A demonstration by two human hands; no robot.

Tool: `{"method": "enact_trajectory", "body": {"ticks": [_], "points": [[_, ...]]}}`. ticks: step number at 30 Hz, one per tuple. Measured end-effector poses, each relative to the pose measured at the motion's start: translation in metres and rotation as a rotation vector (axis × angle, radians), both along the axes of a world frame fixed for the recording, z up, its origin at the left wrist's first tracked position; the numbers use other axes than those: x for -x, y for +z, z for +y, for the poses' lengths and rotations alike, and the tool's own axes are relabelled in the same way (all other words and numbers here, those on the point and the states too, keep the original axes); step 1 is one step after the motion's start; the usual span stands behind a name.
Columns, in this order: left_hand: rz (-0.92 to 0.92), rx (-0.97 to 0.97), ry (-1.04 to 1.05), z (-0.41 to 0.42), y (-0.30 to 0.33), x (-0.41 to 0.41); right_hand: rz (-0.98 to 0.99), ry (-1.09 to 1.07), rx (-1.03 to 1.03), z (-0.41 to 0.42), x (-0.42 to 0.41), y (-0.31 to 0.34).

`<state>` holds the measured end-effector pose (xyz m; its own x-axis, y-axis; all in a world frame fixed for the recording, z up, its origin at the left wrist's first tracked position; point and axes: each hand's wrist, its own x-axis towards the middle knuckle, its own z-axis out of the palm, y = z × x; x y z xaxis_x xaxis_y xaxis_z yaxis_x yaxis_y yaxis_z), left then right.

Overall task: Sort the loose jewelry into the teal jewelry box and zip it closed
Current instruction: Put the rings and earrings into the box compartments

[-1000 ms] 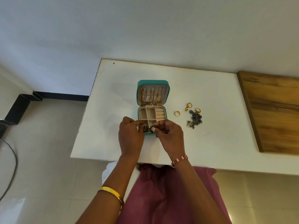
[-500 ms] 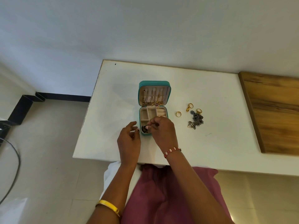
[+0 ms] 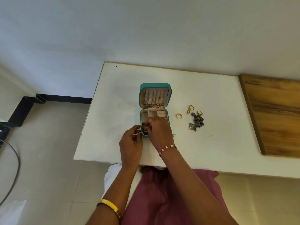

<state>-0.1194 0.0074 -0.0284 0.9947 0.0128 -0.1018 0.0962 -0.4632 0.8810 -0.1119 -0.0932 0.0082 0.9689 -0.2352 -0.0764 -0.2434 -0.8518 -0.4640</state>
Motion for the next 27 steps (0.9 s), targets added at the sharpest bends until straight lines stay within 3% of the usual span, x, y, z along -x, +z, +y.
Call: {"method": "enact_trajectory", "body": {"ticks": [5, 8, 13, 19, 27], "points": [[0.005, 0.012, 0.003, 0.000, 0.001, 0.001, -0.043, 0.028, -0.028, 0.001, 0.004, -0.003], [0.014, 0.065, 0.029, -0.001, 0.007, 0.003, -0.173, -0.037, -0.100, -0.002, 0.015, -0.002], [0.045, 0.172, 0.118, -0.004, 0.018, 0.017, -0.348, -0.295, -0.266, -0.022, 0.055, -0.007], [0.146, 0.258, 0.029, -0.022, 0.027, 0.045, -0.288, -0.664, -0.329, -0.056, 0.084, -0.024], [0.203, 0.127, -0.136, -0.028, 0.011, 0.048, -0.106, -0.456, -0.188, -0.050, 0.077, -0.036]]}}
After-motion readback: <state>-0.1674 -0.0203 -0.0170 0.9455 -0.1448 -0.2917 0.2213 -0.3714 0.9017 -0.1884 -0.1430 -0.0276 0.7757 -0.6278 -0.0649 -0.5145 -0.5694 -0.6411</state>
